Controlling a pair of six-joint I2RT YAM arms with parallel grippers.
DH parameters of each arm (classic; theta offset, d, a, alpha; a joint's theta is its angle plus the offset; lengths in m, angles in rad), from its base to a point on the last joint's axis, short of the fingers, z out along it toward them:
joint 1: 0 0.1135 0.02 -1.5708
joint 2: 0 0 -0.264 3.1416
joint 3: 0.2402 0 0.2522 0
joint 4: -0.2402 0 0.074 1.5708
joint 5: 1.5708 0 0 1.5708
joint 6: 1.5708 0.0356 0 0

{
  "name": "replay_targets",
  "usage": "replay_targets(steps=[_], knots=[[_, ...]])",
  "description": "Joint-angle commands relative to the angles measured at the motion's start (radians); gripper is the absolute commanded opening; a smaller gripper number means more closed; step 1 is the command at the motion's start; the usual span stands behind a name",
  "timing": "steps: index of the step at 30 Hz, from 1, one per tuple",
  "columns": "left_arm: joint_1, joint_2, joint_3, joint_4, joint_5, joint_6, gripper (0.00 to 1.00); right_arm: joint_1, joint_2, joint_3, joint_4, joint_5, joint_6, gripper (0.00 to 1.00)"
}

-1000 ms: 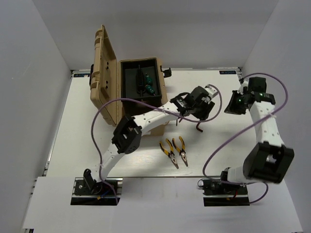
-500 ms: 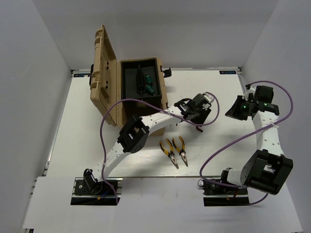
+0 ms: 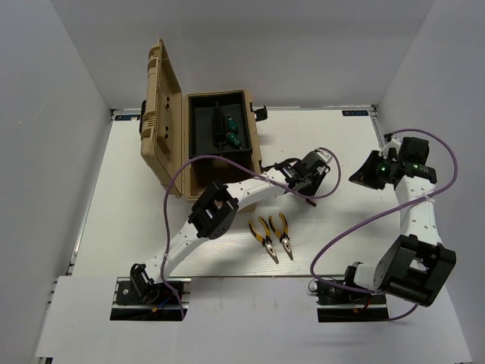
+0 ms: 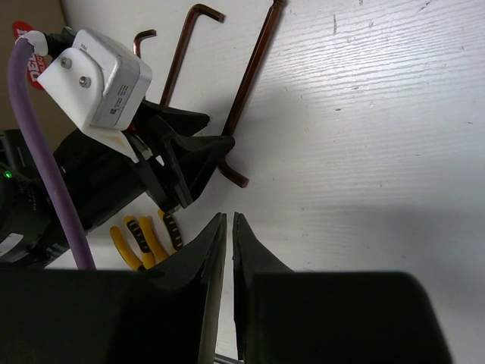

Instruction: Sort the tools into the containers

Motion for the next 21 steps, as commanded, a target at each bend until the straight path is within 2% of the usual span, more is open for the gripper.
replay_targets(steps=[1, 7, 18, 20, 21], knots=[[-0.004, 0.009, 0.022, -0.037, -0.048, -0.012, 0.53, -0.014, -0.031, -0.002, 0.027, -0.043, 0.014, 0.14], [-0.031, 0.038, 0.022, -0.094, -0.117, 0.019, 0.47, -0.031, -0.04, -0.002, 0.029, -0.061, 0.019, 0.14], [-0.059, 0.006, -0.13, -0.158, -0.191, 0.105, 0.43, -0.051, -0.04, -0.003, 0.027, -0.094, 0.025, 0.14], [-0.059, 0.006, -0.141, -0.168, -0.191, 0.117, 0.4, -0.059, -0.04, -0.005, 0.029, -0.098, 0.028, 0.14], [-0.059, 0.015, -0.141, -0.183, -0.191, 0.117, 0.35, -0.063, -0.04, -0.003, 0.029, -0.1, 0.031, 0.14]])
